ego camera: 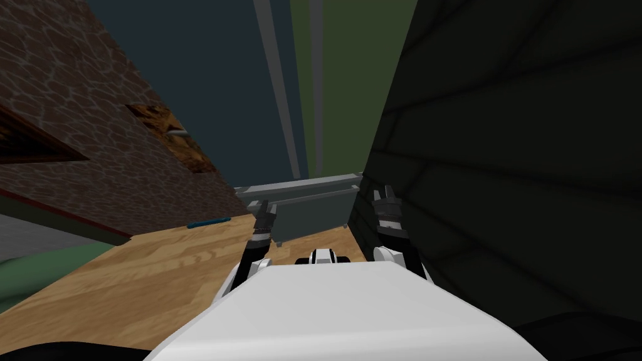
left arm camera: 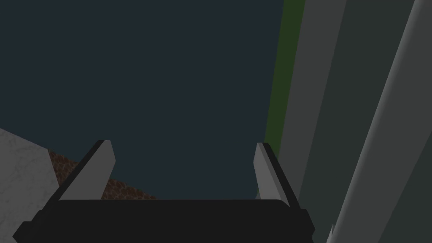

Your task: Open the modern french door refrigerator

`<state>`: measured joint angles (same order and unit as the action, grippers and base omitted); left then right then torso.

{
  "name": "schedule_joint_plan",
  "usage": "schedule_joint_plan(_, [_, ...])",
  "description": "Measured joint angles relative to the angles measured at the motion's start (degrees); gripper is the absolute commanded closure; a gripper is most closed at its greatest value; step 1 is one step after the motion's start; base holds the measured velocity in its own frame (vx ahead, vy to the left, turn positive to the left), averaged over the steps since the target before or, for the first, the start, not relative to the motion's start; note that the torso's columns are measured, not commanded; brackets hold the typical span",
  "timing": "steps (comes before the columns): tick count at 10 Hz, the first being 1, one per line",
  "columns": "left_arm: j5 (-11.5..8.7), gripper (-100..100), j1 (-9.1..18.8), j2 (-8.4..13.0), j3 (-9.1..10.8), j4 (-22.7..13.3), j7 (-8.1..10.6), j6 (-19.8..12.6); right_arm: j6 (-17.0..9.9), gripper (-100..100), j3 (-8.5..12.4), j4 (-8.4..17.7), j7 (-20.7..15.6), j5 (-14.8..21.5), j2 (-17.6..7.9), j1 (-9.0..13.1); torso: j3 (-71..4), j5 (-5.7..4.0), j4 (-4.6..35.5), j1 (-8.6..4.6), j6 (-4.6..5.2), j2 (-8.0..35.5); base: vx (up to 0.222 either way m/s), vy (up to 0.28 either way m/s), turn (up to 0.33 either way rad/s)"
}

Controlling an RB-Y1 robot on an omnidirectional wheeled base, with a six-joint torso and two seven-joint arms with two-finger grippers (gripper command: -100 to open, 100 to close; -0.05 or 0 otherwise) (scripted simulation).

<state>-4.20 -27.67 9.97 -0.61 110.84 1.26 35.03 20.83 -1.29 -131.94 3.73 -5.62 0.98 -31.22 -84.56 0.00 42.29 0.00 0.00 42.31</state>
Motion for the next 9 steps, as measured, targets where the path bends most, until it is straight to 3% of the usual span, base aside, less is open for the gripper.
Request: schedule_joint_plan(9, [-0.9, -100, 1.9, -1.2, 0.87, -13.7, 2.4, 10.6, 0.0, 0, 0.0, 0.0, 0.0, 0.0, 0.0, 0.0, -0.1, -0.01, 0.0, -0.03, 0.0, -0.1, 0.08, -0.023, 0.01])
